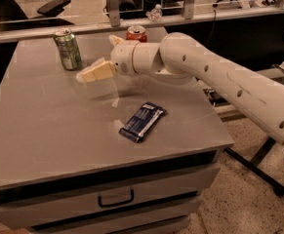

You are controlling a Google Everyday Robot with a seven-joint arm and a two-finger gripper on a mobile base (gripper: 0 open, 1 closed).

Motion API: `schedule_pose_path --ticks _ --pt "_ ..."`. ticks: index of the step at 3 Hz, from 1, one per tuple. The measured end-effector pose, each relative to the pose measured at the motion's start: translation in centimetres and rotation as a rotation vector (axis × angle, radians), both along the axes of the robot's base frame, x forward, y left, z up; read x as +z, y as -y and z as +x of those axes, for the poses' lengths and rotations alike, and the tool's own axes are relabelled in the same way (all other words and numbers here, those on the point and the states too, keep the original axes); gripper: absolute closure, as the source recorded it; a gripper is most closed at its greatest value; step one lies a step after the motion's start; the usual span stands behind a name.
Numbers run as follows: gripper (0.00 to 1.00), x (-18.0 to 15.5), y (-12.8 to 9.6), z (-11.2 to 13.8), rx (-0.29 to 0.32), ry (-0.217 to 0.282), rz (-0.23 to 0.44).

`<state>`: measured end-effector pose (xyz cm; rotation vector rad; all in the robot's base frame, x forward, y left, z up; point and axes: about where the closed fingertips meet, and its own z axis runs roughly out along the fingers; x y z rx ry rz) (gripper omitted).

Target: Pick green can

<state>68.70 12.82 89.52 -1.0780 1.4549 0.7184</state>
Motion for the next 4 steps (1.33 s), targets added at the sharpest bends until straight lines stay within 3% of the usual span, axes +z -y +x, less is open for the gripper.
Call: schedule_pose_path --ticks 1,3,4 --pt "0.0 -0.2 -1.8 2.0 -0.033 -0.025 0.023" --pt "0.0 -0.4 -6.8 5.7 0.034 -0.006 -0.025" --pt "0.16 -0.9 -8.9 6.9 0.075 -0.017 -0.018"
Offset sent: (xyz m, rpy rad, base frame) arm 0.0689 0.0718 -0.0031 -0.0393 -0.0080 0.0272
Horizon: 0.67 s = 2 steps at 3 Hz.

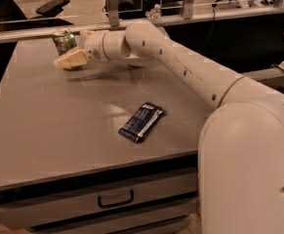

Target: Pick green can

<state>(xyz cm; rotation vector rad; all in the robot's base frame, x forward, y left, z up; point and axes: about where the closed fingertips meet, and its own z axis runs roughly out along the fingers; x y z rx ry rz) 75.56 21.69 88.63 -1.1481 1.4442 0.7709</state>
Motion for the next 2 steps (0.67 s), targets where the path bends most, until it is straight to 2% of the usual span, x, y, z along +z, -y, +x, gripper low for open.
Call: schedule_pose_path --ticks 1,2 --pt "0.39 -0.69 -1.26 0.45 0.012 -0.038 0.039" --pt "0.62 -0.93 -1.47 0.48 0.0 -0.062 0.061"
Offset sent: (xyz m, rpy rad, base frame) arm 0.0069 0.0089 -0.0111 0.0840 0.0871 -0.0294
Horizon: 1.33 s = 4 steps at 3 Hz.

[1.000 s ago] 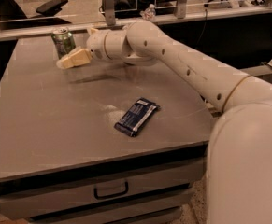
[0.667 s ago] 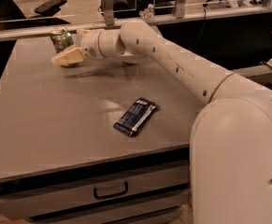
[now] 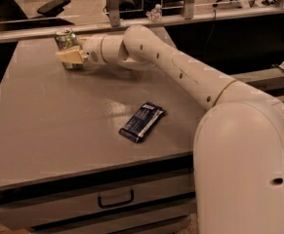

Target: Pick green can

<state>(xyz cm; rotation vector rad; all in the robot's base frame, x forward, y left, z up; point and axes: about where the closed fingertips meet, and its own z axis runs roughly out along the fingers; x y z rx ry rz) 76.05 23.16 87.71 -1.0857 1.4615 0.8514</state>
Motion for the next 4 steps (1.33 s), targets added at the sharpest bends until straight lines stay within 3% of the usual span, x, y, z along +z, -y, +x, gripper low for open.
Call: schedule_pose_path --ticks 1,2,4 --pt "0.86 1.3 2.1 -0.9 -0.052 0.023 0.012" --pt "1.0 3.0 7.1 -3.6 -0.111 0.08 0.0" --pt "1.0 4.9 11.5 -8.9 0.016 0.221 -0.05"
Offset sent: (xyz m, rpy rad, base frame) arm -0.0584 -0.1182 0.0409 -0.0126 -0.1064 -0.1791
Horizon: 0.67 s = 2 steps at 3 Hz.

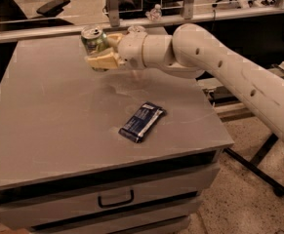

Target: Pick green can

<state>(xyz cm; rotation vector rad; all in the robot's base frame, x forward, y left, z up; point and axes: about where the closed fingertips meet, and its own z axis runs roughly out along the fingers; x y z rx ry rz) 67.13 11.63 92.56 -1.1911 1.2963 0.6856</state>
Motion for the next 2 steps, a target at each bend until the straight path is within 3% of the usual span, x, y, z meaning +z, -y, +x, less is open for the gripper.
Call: schedule_pose_path --ticks 1,2 --pt "1.0 0.1 0.07 -1.28 0.05 0.022 -0.015" --pt "1.0 0.09 -0.12 -0.99 0.039 0.017 -0.01"
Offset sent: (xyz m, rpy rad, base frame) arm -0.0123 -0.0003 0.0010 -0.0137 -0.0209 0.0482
